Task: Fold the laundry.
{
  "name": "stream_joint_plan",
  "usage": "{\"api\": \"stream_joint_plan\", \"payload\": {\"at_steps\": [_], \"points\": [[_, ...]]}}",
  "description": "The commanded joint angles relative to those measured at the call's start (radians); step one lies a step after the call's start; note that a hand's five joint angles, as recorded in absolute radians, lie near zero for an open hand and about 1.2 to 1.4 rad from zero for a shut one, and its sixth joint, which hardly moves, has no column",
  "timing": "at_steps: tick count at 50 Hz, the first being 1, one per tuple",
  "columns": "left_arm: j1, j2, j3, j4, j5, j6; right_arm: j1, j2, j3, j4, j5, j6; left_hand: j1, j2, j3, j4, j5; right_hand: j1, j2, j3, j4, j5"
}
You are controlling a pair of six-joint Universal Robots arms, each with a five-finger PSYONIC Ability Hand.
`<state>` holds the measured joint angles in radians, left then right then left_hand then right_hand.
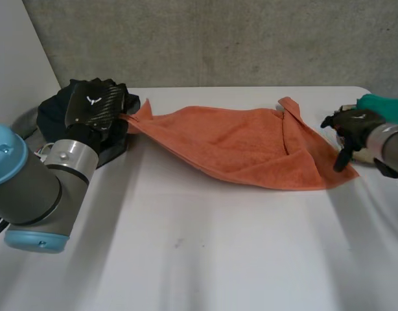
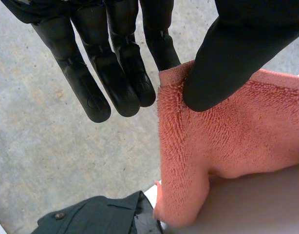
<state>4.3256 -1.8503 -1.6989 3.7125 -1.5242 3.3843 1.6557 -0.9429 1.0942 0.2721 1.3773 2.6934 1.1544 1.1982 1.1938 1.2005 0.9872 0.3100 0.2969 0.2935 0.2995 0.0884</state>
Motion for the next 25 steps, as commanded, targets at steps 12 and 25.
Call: {"api": "stream_joint_plan", "payload": {"at_steps": [12,25], "points": [[-0.107,0.105,0.074,-0.048,-0.001,-0.046,-0.048,-0.207,0.461,-0.138,-0.072,0.324,0.242,0.198,0.202,0.196,0.235,-0.135,-0.122,-0.119,-0.125,-0.088],[-0.181,0.126,0.241,-0.146,-0.010,-0.048,0.295,-0.218,0.524,-0.447,0.029,0.772,0.242,0.198,0.202,0.196,0.235,-0.135,-0.122,-0.119,-0.125,-0.088]]}}
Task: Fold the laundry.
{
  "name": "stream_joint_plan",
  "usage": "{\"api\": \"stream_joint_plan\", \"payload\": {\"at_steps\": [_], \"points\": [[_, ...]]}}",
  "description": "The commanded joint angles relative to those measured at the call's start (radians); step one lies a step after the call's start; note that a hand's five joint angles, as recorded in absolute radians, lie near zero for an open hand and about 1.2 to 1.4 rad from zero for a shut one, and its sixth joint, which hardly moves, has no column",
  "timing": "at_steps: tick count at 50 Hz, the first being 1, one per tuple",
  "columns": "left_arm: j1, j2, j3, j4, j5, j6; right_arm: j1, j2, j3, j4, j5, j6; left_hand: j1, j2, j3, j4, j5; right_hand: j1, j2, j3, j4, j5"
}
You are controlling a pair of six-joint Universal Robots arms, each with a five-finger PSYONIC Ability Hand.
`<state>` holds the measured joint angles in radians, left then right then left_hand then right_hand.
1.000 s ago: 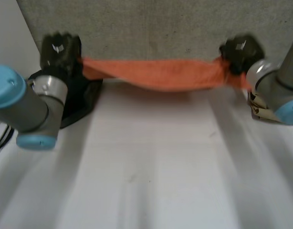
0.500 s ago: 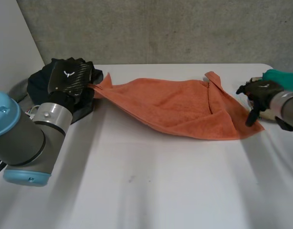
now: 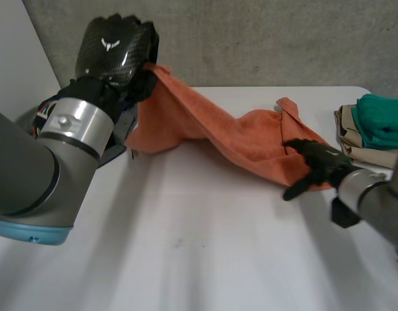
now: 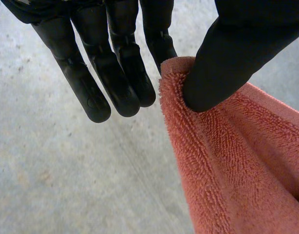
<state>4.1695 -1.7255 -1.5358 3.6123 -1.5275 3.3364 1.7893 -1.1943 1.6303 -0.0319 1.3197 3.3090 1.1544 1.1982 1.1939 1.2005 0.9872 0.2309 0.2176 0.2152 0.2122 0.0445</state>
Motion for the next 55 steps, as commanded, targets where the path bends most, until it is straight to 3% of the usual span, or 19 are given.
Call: {"api": "stream_joint_plan", "payload": {"at_steps": [1,11,16,20,22,24,27,30,32,36,40,48,55], "points": [[-0.031,0.003,0.095,-0.056,-0.008,0.000,0.176,0.053,-0.015,-0.161,0.108,0.159,0.242,0.198,0.202,0.196,0.235,-0.056,-0.043,-0.041,-0.038,-0.045],[-0.051,0.067,0.143,-0.090,-0.011,-0.060,0.214,0.289,-0.190,-0.309,0.430,0.133,0.242,0.198,0.202,0.196,0.235,-0.056,-0.043,-0.041,-0.038,-0.045],[-0.043,0.124,0.140,-0.092,-0.011,-0.095,0.173,0.328,-0.254,-0.306,0.484,0.063,0.242,0.198,0.202,0.196,0.235,0.100,0.113,0.116,0.119,0.112],[-0.029,0.150,0.140,-0.092,-0.016,-0.097,0.072,0.334,-0.274,-0.304,0.481,-0.041,0.242,0.198,0.202,0.196,0.235,0.473,0.486,0.488,0.491,0.484],[-0.014,0.159,0.140,-0.092,-0.022,-0.097,0.016,0.322,-0.271,-0.303,0.464,-0.115,0.242,0.198,0.202,0.196,0.235,0.974,0.987,0.989,0.992,0.986],[0.007,0.168,0.140,-0.095,-0.036,-0.094,-0.016,0.315,-0.270,-0.298,0.440,-0.172,0.242,0.198,0.202,0.196,0.235,1.165,1.178,1.181,1.184,1.177],[0.041,0.170,0.135,-0.115,-0.039,-0.094,-0.067,0.280,-0.254,-0.287,0.345,-0.304,0.242,0.198,0.202,0.196,0.235,1.165,1.179,1.181,1.184,1.177],[0.076,0.170,0.132,-0.147,-0.037,-0.090,-0.117,0.132,-0.236,-0.231,0.204,-0.458,0.242,0.198,0.202,0.196,0.235,1.165,1.179,1.181,1.184,1.177],[0.101,0.172,0.134,-0.173,-0.036,-0.090,-0.140,0.052,-0.247,-0.182,0.156,-0.514,0.242,0.198,0.202,0.196,0.235,1.165,1.179,1.181,1.184,1.177],[0.161,0.194,0.143,-0.254,-0.031,-0.087,-0.215,-0.115,-0.337,0.031,0.058,-0.613,0.242,0.198,0.202,0.196,0.235,1.165,1.179,1.181,1.184,1.177],[0.196,0.221,0.157,-0.323,-0.028,-0.081,-0.261,-0.186,-0.511,0.264,0.009,-0.667,0.242,0.198,0.202,0.196,0.235,1.165,1.179,1.181,1.184,1.177],[0.267,0.239,0.161,-0.484,0.029,-0.012,-0.286,-0.191,-0.831,0.654,-0.106,-0.776,0.242,0.198,0.202,0.196,0.235,1.165,1.179,1.181,1.184,1.177],[0.282,0.075,0.141,-0.523,0.047,0.071,-0.285,-0.029,-0.865,0.702,-0.109,-0.841,0.242,0.198,0.202,0.196,0.235,1.165,1.179,1.181,1.184,1.177]]}}
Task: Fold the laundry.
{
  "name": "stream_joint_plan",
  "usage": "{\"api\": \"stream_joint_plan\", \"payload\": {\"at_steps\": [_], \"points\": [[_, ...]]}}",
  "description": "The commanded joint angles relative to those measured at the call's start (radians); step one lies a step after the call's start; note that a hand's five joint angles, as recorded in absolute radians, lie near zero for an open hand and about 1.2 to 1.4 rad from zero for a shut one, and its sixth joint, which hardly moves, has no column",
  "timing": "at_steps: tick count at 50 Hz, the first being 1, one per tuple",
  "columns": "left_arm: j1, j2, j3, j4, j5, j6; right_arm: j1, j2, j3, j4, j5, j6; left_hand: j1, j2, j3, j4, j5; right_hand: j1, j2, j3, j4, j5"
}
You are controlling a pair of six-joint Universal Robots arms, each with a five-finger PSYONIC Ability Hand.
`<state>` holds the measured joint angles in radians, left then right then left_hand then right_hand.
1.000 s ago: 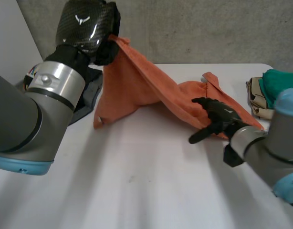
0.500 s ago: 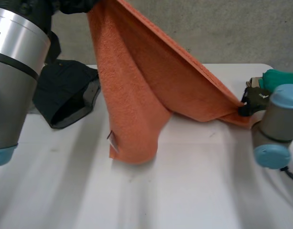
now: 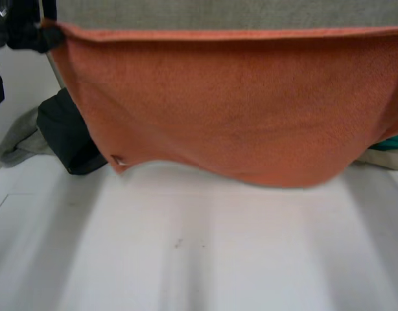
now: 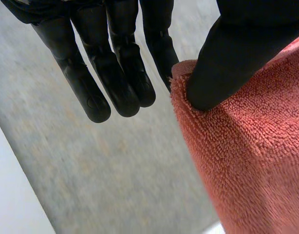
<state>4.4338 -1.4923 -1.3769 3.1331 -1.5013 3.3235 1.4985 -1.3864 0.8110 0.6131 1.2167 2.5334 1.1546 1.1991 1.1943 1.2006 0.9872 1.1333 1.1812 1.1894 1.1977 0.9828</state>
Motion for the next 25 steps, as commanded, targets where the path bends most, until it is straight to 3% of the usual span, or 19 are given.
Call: {"api": "stream_joint_plan", "payload": {"at_steps": [1,6,10,13,14,19,21,25], "points": [[0.018,-0.187,-0.016,-0.044,0.021,0.093,0.008,0.188,-0.047,0.057,-0.003,-0.068,0.242,0.197,0.202,0.196,0.235,0.263,0.215,0.207,0.199,0.239],[0.018,-0.371,0.057,-0.008,0.012,0.139,0.045,0.335,-0.068,0.037,0.038,-0.096,0.242,0.197,0.202,0.196,0.235,0.263,0.215,0.207,0.199,0.239],[0.015,-0.544,0.212,0.149,-0.014,0.148,0.092,0.449,-0.148,-0.084,0.075,-0.087,0.242,0.197,0.202,0.196,0.235,0.263,0.215,0.207,0.199,0.239],[0.013,-0.608,0.297,0.283,-0.019,0.148,0.127,0.501,-0.237,-0.258,0.142,-0.064,0.242,0.197,0.202,0.196,0.235,0.263,0.215,0.207,0.199,0.239],[0.015,-0.640,0.347,0.392,-0.020,0.140,0.138,0.506,-0.263,-0.315,0.165,-0.052,0.242,0.197,0.202,0.196,0.235,0.263,0.215,0.207,0.199,0.239],[0.016,-0.683,0.467,0.727,-0.037,0.137,0.190,0.501,-0.314,-0.797,0.300,0.112,0.242,0.197,0.202,0.196,0.235,0.263,0.215,0.207,0.199,0.239],[0.010,-0.700,0.495,0.807,-0.043,0.134,0.195,0.486,-0.294,-0.900,0.311,0.155,0.242,0.197,0.202,0.196,0.235,0.263,0.215,0.207,0.199,0.239],[0.015,-0.718,0.518,0.788,-0.051,0.125,0.186,0.432,-0.247,-0.951,0.311,0.179,0.242,0.197,0.202,0.196,0.235,0.263,0.215,0.207,0.199,0.239]]}}
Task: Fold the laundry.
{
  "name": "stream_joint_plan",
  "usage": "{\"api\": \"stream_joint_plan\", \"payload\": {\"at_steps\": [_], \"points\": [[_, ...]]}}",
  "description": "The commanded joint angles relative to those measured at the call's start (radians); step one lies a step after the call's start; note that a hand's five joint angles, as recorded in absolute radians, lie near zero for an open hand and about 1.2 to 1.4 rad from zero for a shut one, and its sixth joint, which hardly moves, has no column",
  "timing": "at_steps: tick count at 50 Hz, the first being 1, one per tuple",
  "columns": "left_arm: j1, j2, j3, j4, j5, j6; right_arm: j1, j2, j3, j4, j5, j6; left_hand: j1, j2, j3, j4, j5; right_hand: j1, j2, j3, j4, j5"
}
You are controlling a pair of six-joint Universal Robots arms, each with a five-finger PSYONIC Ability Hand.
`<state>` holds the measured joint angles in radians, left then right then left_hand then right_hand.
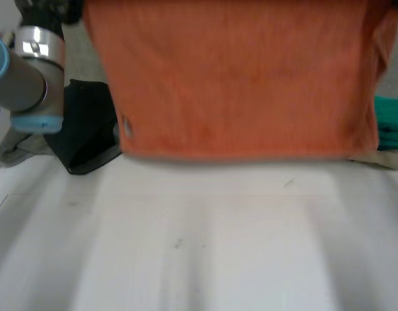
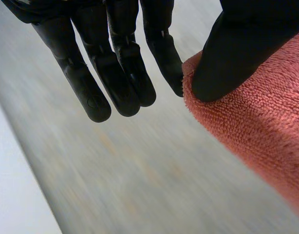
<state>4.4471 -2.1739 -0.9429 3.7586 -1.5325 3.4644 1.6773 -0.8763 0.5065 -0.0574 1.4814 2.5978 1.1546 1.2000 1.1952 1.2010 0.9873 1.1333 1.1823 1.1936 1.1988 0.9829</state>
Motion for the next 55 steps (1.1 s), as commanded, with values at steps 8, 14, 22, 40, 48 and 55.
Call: {"api": "stream_joint_plan", "payload": {"at_steps": [8,14,22,40,48,55], "points": [[0.000,-0.043,-0.067,0.027,-0.011,-0.036,0.016,-0.043,0.168,-0.111,-0.010,0.114,0.242,0.196,0.201,0.195,0.234,0.263,0.214,0.203,0.197,0.239],[-0.011,-0.030,-0.236,0.004,-0.009,-0.027,0.030,0.033,0.285,-0.006,-0.024,0.085,0.242,0.196,0.201,0.195,0.234,0.263,0.214,0.203,0.197,0.239],[-0.011,0.062,-0.532,-0.095,0.049,0.045,0.021,0.047,0.469,0.142,-0.024,-0.062,0.242,0.196,0.201,0.195,0.234,0.263,0.214,0.203,0.197,0.239],[0.086,0.638,-1.154,-0.923,0.095,0.467,-0.185,-0.398,1.136,0.533,-0.030,-0.551,0.242,0.196,0.201,0.195,0.234,0.263,0.214,0.203,0.197,0.239],[0.072,0.622,-1.065,-0.872,0.092,0.469,-0.188,-0.440,1.176,0.489,-0.039,-0.636,0.242,0.196,0.201,0.195,0.234,0.263,0.214,0.203,0.197,0.239],[0.023,0.430,-0.889,-0.547,0.080,0.452,-0.185,-0.351,1.066,0.300,-0.078,-0.552,0.242,0.196,0.201,0.195,0.234,0.263,0.214,0.203,0.197,0.239]]}}
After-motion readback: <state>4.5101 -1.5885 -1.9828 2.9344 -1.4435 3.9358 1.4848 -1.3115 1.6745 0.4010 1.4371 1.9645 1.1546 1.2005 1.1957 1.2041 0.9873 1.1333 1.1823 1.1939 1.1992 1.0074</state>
